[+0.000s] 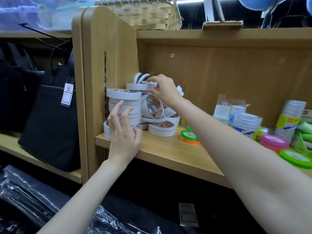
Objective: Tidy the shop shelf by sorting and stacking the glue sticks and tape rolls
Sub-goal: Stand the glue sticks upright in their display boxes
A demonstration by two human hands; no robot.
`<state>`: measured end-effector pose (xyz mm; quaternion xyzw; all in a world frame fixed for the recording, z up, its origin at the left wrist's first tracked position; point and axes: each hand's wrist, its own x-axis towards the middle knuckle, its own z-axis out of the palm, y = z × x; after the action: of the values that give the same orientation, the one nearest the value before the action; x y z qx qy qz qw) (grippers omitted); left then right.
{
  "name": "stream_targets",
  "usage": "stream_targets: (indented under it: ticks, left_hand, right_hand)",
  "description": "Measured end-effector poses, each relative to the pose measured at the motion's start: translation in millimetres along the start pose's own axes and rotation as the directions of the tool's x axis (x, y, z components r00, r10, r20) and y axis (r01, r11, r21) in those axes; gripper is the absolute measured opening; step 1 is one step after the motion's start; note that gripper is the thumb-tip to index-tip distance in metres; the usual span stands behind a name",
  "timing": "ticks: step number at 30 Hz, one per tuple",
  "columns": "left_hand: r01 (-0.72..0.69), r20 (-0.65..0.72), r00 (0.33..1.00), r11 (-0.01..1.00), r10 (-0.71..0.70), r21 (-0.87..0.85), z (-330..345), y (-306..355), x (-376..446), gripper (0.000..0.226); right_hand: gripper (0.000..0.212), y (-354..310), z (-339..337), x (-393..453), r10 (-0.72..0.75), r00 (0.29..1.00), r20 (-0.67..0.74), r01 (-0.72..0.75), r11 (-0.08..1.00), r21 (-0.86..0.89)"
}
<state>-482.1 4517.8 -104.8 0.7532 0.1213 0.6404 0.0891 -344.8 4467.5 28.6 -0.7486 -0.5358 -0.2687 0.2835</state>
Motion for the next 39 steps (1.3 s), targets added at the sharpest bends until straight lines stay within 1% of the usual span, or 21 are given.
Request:
stream_targets:
  ticks: [3,4,6,9,11,13,16,18,21,24,26,27,29,30,32,33,34,35,36,38,39]
  left_hand:
    - [-0.003,-0.005,1.000,1.000,0.002,-0.025,-2.2,0.6,1.2,0.047]
    - [-0.003,-0.004,1.000,1.000,0.003,-0.018,-2.7,0.7,1.7,0.049]
    - [-0.001,-0.010,1.000,1.000,0.001,0.004,-3.7,1.7,1.9,0.051]
    - [-0.018,-0.023,1.000,0.999,0.019,0.034,-5.5,6.4,-0.1,0.049]
    - [-0.054,-0.006,0.999,0.998,0.054,0.020,-5.9,13.7,-0.5,0.047]
    - [-0.080,0.031,0.996,0.996,0.081,-0.037,-3.3,25.3,0.7,0.046]
    - [-0.072,0.112,0.990,0.989,0.087,-0.133,10.8,54.1,2.2,0.043]
    - [-0.058,0.171,0.981,0.985,0.086,-0.160,25.2,78.6,3.1,0.041]
    - [-0.113,0.261,0.951,0.971,0.167,-0.209,45.3,120.3,4.1,0.041]
    - [-0.130,0.319,0.910,0.912,0.266,-0.389,62.2,172.4,-0.6,0.042]
    - [-0.167,0.339,0.866,0.853,0.367,-0.494,73.9,214.4,-7.9,0.042]
    - [-0.178,0.357,0.838,0.824,0.413,-0.537,81.0,236.3,-12.3,0.042]
    - [-0.196,0.399,0.770,0.780,0.498,-0.595,94.7,276.5,-21.5,0.043]
    - [-0.211,0.418,0.731,0.761,0.540,-0.614,102.0,294.1,-26.5,0.045]
    - [-0.244,0.456,0.642,0.727,0.617,-0.641,115.9,324.9,-35.0,0.047]
    - [-0.254,0.472,0.591,0.707,0.654,-0.660,121.7,339.0,-39.1,0.047]
    - [-0.258,0.485,0.540,0.684,0.688,-0.683,127.2,352.2,-43.4,0.048]
    - [-0.263,0.489,0.490,0.657,0.722,-0.706,132.0,364.5,-47.3,0.049]
    - [-0.272,0.487,0.440,0.629,0.755,-0.728,135.4,376.0,-50.7,0.049]
    - [-0.304,0.479,0.339,0.577,0.809,-0.759,142.1,395.7,-57.1,0.046]
    - [-0.320,0.482,0.295,0.561,0.825,-0.763,145.7,403.4,-59.2,0.044]
  right_hand:
    - [0.039,0.5,0.5,-5.5,0.007,0.998,0.060,-0.009,0.999,0.033]
    - [0.045,0.7,-0.6,-10.0,0.012,0.997,0.078,-0.018,0.997,0.079]
    - [0.055,2.5,-6.8,-19.9,0.059,0.996,0.061,-0.069,0.983,0.169]
    - [0.044,7.4,-21.2,-38.3,0.109,0.994,0.019,-0.111,0.973,0.204]
    - [0.037,11.6,-36.4,-59.3,0.093,0.996,-0.009,-0.090,0.979,0.183]
    - [0.033,18.8,-58.5,-88.4,0.075,0.995,-0.068,-0.063,0.985,0.159]
    - [0.028,40.4,-102.8,-142.0,0.089,0.986,-0.139,-0.077,0.993,0.086]
    - [0.023,57.4,-136.6,-177.2,0.126,0.980,-0.155,-0.128,0.992,0.002]
    - [0.018,78.1,-189.0,-233.0,0.230,0.956,-0.181,-0.250,0.964,-0.095]
    - [0.016,91.8,-240.3,-293.3,0.340,0.919,-0.197,-0.374,0.911,-0.173]
    - [0.014,101.1,-273.2,-327.9,0.432,0.872,-0.229,-0.482,0.839,-0.253]
    - [0.014,106.5,-289.1,-343.1,0.481,0.844,-0.239,-0.536,0.784,-0.313]
    - [0.020,118.2,-313.5,-370.7,0.601,0.774,-0.200,-0.617,0.645,-0.451]
    - [0.026,122.8,-321.1,-383.9,0.679,0.716,-0.162,-0.648,0.561,-0.514]
    - [0.038,134.8,-327.4,-412.3,0.812,0.573,-0.109,-0.682,0.399,-0.613]
    - [0.041,139.7,-327.0,-426.2,0.858,0.504,-0.104,-0.690,0.327,-0.646]
    - [0.044,144.1,-325.9,-438.5,0.883,0.458,-0.105,-0.697,0.284,-0.659]
    - [0.046,147.8,-325.2,-447.6,0.889,0.443,-0.115,-0.716,0.274,-0.642]
    - [0.043,150.8,-325.1,-452.7,0.877,0.464,-0.129,-0.737,0.300,-0.606]
    - [0.030,152.0,-326.6,-454.0,0.815,0.561,-0.141,-0.727,0.404,-0.556]
    - [0.029,152.5,-327.8,-451.6,0.786,0.603,-0.141,-0.709,0.446,-0.545]
